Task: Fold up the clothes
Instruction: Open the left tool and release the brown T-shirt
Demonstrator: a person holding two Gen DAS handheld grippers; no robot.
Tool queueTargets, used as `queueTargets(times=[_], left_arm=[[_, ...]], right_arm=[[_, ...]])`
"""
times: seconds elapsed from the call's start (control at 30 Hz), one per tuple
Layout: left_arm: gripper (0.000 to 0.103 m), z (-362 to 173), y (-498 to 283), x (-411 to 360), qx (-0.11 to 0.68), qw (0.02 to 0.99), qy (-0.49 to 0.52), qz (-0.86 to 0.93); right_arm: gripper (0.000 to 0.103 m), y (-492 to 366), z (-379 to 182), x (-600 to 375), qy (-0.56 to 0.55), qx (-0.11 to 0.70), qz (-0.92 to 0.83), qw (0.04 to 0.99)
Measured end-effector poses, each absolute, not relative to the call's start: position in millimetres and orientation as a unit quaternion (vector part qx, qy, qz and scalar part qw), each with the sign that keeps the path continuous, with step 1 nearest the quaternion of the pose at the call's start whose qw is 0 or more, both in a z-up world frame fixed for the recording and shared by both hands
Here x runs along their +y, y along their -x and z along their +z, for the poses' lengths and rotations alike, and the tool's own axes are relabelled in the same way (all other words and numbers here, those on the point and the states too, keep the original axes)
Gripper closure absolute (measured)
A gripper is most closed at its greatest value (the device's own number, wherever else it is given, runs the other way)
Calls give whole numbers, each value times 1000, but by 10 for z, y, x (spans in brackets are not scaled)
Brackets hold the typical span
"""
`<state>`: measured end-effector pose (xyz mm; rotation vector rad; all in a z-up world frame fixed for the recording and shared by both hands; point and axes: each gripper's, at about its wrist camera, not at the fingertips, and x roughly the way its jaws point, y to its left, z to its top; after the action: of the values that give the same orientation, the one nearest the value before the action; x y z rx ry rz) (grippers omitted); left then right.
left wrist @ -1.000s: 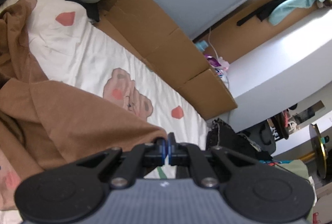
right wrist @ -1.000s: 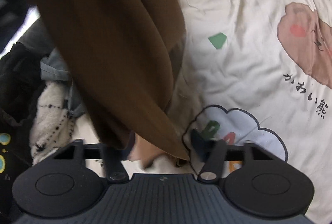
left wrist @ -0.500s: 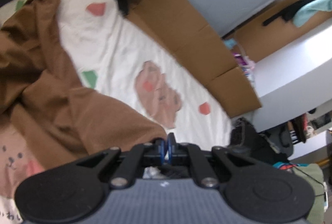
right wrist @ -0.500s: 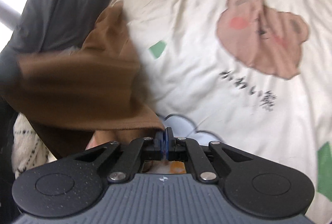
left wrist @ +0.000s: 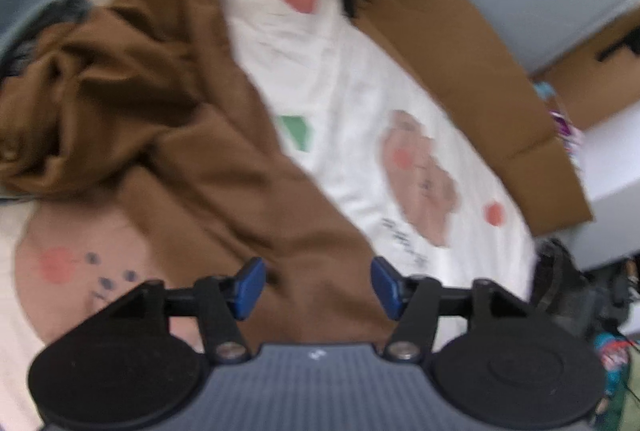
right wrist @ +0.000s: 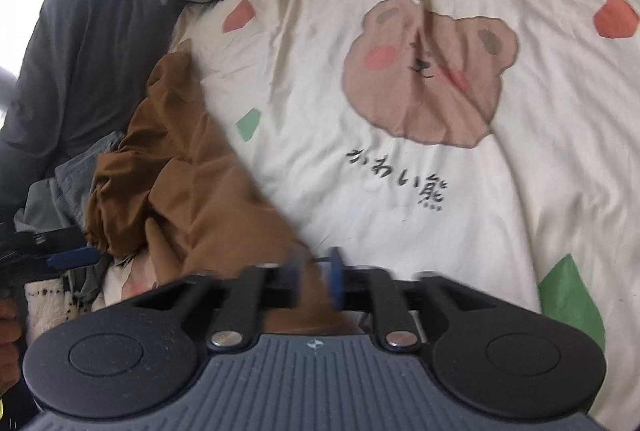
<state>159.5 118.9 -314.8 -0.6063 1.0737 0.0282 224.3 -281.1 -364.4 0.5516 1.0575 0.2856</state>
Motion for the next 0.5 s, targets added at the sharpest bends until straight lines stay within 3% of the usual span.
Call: queueTargets(times=[0.07,0.1,0.33,0.5], left_arm=[[37,-3221,-1567,1323,501,819,275,46],[36,-3255,-1553,1400,500,820,271,64],[28,-3449,-1428,2012,482,805,303,165],[25,-3498,-1369,2287,460,816,266,228]], right_arm=[[34,-2223,-3601,-2751,-248,488,137,826],[29,-2218,-3574,-2719,-242,486,143,828],[25,-2218,-3488,-2589,-217,477,145,839],[23,-2206,-3473,-2608,-208,475,131,845]])
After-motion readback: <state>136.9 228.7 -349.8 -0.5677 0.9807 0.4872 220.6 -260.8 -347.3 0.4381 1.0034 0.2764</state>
